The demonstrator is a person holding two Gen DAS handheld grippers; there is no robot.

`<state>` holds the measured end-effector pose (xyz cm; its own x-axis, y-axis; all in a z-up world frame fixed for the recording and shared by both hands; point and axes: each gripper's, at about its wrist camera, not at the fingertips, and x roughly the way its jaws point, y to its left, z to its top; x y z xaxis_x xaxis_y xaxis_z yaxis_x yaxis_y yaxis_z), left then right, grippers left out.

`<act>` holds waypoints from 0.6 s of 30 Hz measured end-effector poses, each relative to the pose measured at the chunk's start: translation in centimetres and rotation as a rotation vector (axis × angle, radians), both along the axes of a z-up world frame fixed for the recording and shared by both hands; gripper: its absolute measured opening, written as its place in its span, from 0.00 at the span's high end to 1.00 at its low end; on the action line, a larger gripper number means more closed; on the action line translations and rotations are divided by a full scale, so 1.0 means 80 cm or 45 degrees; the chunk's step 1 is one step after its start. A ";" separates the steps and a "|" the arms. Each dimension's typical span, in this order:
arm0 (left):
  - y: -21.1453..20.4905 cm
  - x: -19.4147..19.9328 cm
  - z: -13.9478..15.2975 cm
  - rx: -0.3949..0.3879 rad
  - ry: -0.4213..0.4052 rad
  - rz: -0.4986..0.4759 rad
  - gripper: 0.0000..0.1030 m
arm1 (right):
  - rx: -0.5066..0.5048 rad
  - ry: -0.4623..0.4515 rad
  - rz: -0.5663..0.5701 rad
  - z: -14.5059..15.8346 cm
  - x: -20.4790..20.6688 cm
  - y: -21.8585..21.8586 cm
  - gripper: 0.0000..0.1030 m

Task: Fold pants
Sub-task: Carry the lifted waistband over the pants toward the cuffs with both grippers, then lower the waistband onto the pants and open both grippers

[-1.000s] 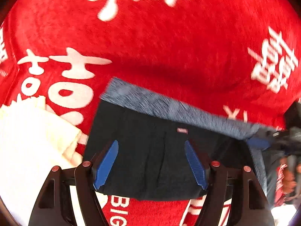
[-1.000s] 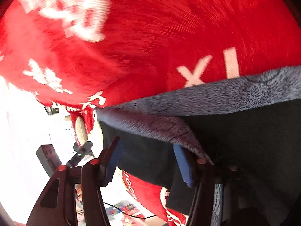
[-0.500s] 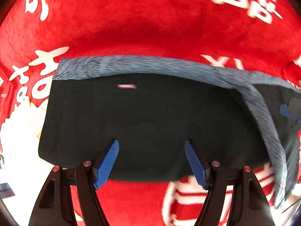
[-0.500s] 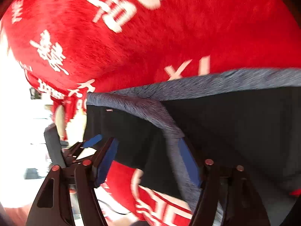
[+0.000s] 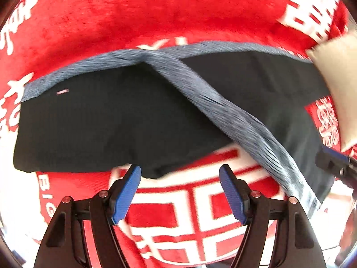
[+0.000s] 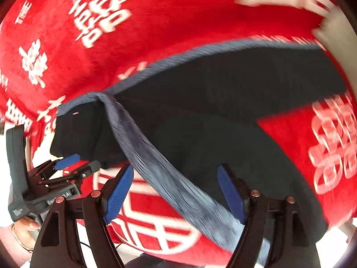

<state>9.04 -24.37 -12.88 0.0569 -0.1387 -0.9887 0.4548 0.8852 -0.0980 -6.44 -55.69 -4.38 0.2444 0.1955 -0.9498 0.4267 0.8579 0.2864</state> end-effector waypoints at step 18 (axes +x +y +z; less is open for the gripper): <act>-0.111 -0.091 -0.039 -0.043 0.085 -0.276 0.29 | -0.007 0.104 -0.616 -0.060 -0.304 -0.089 0.22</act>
